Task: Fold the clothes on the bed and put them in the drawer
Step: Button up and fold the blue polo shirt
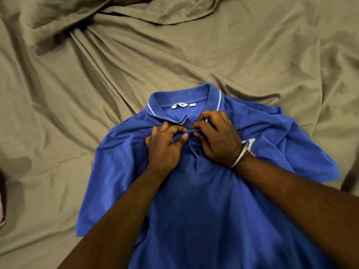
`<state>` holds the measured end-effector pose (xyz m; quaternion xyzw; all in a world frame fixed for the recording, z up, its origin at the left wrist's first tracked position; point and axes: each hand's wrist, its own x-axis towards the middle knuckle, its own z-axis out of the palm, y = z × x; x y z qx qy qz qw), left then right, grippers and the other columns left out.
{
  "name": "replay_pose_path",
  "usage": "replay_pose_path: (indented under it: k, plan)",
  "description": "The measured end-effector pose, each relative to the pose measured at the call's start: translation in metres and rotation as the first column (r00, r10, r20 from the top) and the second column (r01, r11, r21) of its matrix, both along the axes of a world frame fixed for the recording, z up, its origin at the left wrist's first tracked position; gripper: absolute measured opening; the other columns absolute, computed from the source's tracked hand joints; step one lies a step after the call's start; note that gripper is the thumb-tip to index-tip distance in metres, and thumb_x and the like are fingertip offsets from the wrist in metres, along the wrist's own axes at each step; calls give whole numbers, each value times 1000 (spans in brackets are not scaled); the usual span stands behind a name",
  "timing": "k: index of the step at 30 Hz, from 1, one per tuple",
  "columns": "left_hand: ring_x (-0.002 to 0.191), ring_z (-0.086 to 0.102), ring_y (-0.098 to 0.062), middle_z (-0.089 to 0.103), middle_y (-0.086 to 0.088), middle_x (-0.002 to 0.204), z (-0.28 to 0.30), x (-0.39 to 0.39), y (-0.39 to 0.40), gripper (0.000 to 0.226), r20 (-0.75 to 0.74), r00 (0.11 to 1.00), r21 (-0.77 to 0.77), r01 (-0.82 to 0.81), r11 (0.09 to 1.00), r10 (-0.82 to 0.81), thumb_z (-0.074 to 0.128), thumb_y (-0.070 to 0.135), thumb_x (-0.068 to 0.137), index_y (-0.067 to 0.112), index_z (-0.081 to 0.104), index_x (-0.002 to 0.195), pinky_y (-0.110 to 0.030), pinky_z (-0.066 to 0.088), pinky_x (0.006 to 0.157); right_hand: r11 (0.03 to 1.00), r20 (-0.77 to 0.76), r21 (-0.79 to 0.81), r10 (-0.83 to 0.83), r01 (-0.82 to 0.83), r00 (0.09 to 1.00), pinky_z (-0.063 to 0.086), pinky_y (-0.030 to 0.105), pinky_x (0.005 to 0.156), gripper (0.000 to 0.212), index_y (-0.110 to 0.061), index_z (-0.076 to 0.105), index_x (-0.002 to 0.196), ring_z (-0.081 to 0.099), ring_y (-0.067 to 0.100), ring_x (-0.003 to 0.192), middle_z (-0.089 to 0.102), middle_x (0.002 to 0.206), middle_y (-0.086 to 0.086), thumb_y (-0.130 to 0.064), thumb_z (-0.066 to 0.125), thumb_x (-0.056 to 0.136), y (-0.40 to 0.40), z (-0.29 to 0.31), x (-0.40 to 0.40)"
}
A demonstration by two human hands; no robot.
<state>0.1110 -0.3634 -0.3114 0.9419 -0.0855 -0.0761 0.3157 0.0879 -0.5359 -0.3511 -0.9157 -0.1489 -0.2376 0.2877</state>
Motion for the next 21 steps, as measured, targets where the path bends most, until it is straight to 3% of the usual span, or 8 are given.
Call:
replay_pose_path:
  k: [4,9,16,19,21]
  plan:
    - [107,45,-19,58,11,108,0,-6,-1,30,57,998,65,26,998,-30,48,48,89,29,67,103,-28,16,82,997,12,52,-55,55,998,47,44,76,19,-8,64,108,58,36,87,59,109,18,-19,62,92,2,-5,1]
    - [104,55,-14,56,11,109,0,-13,1,24,178,982,-97,-47,994,64,56,40,90,22,59,106,-39,39,90,997,28,57,-62,60,998,43,38,83,19,-7,66,105,57,34,91,59,109,19,-16,67,89,1,-10,4]
    - [107,55,-18,56,6,116,-5,-13,2,28,295,955,-25,14,1000,-6,63,29,88,30,64,117,-48,45,86,998,40,24,-56,55,998,47,41,74,17,-12,60,107,57,33,89,59,110,16,-20,60,93,1,-14,5]
    - [114,49,-22,50,4,132,-3,-20,0,42,402,911,177,19,984,-90,60,34,89,30,57,131,-45,38,88,998,14,13,-58,58,998,48,42,72,18,-12,60,108,59,35,89,56,112,13,-23,58,95,0,-15,4]
    - [129,41,-24,40,2,151,1,-20,-2,61,451,884,329,-39,943,-121,58,43,90,28,42,146,-51,36,96,998,18,18,-61,60,998,48,43,72,18,-11,61,108,57,33,87,52,114,10,-22,60,93,0,-16,4]
